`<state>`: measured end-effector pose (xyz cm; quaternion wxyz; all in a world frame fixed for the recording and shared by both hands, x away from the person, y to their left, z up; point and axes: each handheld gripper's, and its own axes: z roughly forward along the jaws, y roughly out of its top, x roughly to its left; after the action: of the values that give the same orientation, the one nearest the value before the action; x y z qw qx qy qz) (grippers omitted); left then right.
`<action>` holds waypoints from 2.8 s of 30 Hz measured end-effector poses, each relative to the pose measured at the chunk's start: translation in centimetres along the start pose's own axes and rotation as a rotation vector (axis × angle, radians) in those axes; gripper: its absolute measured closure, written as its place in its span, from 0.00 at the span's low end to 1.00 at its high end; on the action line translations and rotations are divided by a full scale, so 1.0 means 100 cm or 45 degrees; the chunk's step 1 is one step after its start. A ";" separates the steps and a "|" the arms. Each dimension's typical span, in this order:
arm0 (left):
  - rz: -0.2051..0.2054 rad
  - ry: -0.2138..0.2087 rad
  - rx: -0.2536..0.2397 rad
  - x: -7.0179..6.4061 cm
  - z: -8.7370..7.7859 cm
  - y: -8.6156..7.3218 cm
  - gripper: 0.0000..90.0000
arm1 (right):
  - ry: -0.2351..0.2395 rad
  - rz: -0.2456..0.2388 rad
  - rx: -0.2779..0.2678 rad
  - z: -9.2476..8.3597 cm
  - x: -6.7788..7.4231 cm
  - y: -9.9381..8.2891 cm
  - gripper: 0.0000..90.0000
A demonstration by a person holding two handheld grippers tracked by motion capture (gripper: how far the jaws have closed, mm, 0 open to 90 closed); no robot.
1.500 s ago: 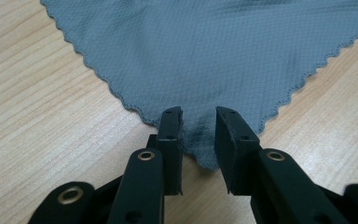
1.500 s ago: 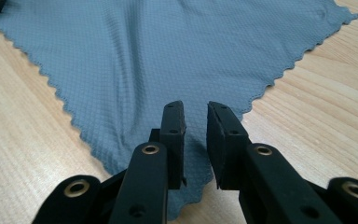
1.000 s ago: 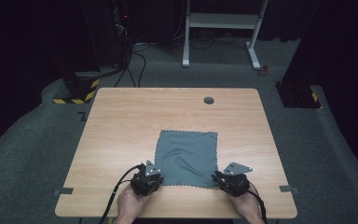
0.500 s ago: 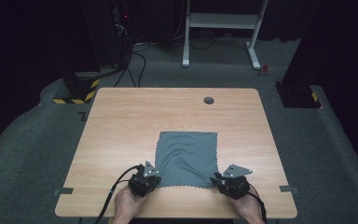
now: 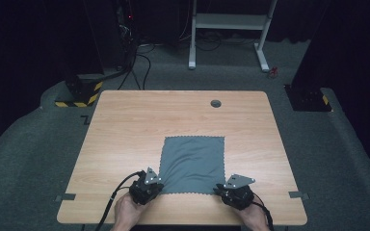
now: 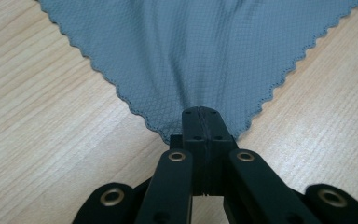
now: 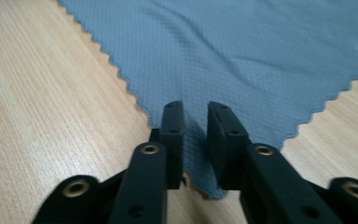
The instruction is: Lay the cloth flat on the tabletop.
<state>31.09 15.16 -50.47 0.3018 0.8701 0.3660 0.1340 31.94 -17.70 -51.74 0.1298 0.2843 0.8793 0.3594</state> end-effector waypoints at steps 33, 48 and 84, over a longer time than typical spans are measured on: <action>-0.245 0.061 -0.163 0.081 0.052 0.065 0.72 | -0.018 0.057 -0.069 0.036 -0.015 0.028 0.81; -0.209 0.168 -0.092 0.107 0.086 0.097 0.80 | -0.033 0.049 -0.064 0.038 -0.013 0.029 0.78; -0.123 0.091 -0.228 0.059 0.055 0.036 0.56 | -0.045 0.086 -0.045 0.041 -0.018 0.033 0.57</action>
<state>39.72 15.08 -52.41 0.3711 0.8157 0.4046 0.1824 36.48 -14.54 -52.23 0.1382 0.3179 0.8603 0.3739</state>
